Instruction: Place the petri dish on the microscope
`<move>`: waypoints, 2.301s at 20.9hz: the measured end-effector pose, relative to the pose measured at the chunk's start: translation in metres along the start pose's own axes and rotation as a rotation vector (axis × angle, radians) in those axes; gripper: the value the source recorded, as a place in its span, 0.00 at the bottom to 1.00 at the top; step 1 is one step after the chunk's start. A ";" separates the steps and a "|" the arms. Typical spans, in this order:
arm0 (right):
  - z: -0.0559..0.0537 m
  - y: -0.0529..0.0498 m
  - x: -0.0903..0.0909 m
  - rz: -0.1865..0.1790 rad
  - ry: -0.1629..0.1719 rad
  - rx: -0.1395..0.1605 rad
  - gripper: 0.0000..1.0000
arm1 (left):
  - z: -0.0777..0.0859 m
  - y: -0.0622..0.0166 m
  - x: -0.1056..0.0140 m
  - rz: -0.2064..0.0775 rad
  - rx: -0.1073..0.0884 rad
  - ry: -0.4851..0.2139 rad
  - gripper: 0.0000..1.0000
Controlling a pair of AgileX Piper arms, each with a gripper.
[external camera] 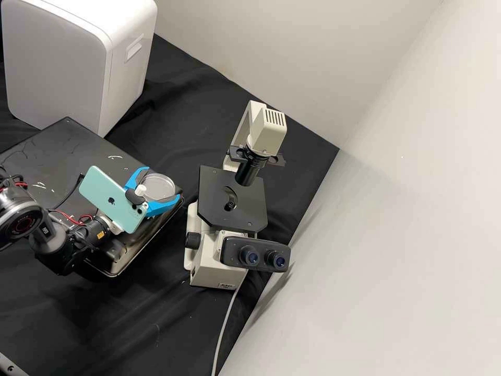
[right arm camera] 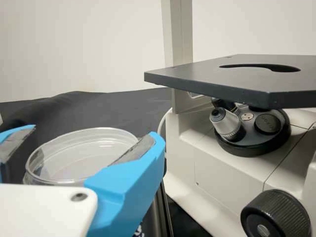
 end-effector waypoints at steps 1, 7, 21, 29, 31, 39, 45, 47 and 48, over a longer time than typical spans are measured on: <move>0.000 0.000 0.000 0.000 0.000 0.000 0.00 | 0.000 0.0000 0.000 0.000 0.000 0.000 1.00; -0.001 0.003 -0.001 0.006 0.008 0.005 0.00 | -0.001 -0.0016 0.001 -0.007 -0.005 0.001 1.00; -0.027 0.038 -0.014 0.066 0.093 0.067 0.00 | -0.001 -0.0027 0.001 -0.011 -0.008 0.001 1.00; -0.037 0.057 -0.029 0.139 0.149 0.094 0.00 | -0.001 -0.0027 0.001 -0.011 -0.008 0.001 1.00; -0.037 0.059 -0.030 0.141 0.154 0.092 0.00 | -0.001 -0.0027 0.001 -0.011 -0.008 0.001 1.00; -0.034 0.063 -0.031 0.153 0.154 0.092 0.00 | -0.001 -0.0027 0.001 -0.011 -0.008 0.001 1.00; -0.024 0.071 -0.013 0.169 0.134 0.092 0.00 | -0.001 -0.0027 0.001 -0.011 -0.008 0.001 1.00; -0.018 0.072 -0.003 0.160 0.104 0.089 0.00 | -0.001 -0.0027 0.001 -0.011 -0.008 0.001 1.00; -0.014 0.073 0.002 0.157 0.080 0.091 0.00 | -0.001 -0.0027 0.001 -0.011 -0.008 0.001 1.00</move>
